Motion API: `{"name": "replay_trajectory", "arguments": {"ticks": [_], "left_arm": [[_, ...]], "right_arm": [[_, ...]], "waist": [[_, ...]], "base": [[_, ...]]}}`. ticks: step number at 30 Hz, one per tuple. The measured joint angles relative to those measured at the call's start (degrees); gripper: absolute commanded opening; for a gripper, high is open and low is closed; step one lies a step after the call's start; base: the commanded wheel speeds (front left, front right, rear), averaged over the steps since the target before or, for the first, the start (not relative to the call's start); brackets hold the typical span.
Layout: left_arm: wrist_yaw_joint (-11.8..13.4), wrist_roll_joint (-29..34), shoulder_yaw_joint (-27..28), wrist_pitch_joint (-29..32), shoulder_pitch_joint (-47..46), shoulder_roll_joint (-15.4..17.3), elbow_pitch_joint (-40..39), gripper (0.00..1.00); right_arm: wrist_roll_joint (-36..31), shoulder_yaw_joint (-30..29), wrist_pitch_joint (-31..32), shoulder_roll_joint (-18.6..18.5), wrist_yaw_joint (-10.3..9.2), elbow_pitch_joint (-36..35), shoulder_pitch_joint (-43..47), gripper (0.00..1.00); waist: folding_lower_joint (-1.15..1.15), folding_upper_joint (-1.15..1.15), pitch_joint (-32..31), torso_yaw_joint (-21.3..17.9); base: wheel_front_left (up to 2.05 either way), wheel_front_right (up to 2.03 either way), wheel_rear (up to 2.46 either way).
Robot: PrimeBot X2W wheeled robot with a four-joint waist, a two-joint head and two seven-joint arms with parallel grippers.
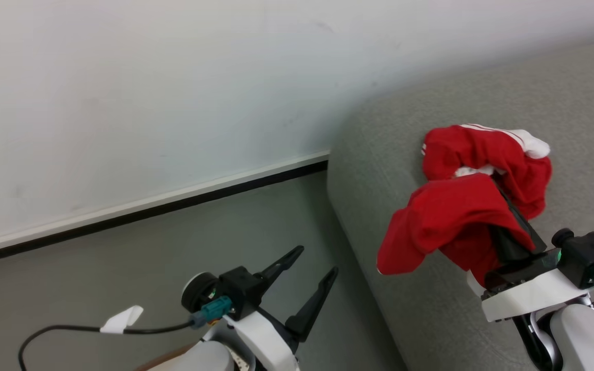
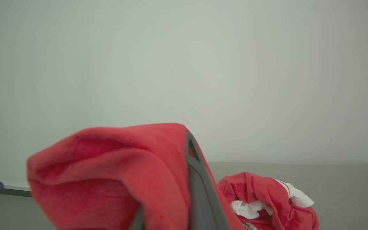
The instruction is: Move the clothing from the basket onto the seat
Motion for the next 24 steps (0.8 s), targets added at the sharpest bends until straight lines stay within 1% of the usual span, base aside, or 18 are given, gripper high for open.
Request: {"name": "replay_trajectory", "arguments": {"ticks": [6,11,17,24], "left_arm": [[0.12,0.29,0.35,-0.04,-0.77,0.34,0.05,1.0],[0.09,0.51,0.32,-0.1,-1.06,0.34,0.14,1.0],[-0.22,1.27,0.15,-0.11,-2.41,0.76,-0.25,1.0],[-0.38,2.57,0.33,0.05,-5.19,1.8,-1.83,1.0]], "right_arm": [[-0.19,-1.88,0.0,0.07,0.0,-1.11,0.09,0.0],[-0.35,-3.47,0.0,-0.05,0.0,-2.09,0.1,0.0],[0.1,-5.99,-0.01,-0.26,0.0,-3.58,-0.89,0.0],[-0.11,-12.12,-0.01,-1.35,0.0,-6.08,-3.55,0.0]], "waist": [[0.0,0.0,1.45,-3.23],[0.0,0.0,2.6,-4.52],[0.0,0.0,5.17,-4.56],[0.01,0.0,10.27,-3.29]], "base": [[0.0,0.0,0.0],[0.0,0.0,0.0],[0.0,0.0,0.0],[0.0,0.0,0.0]]}}
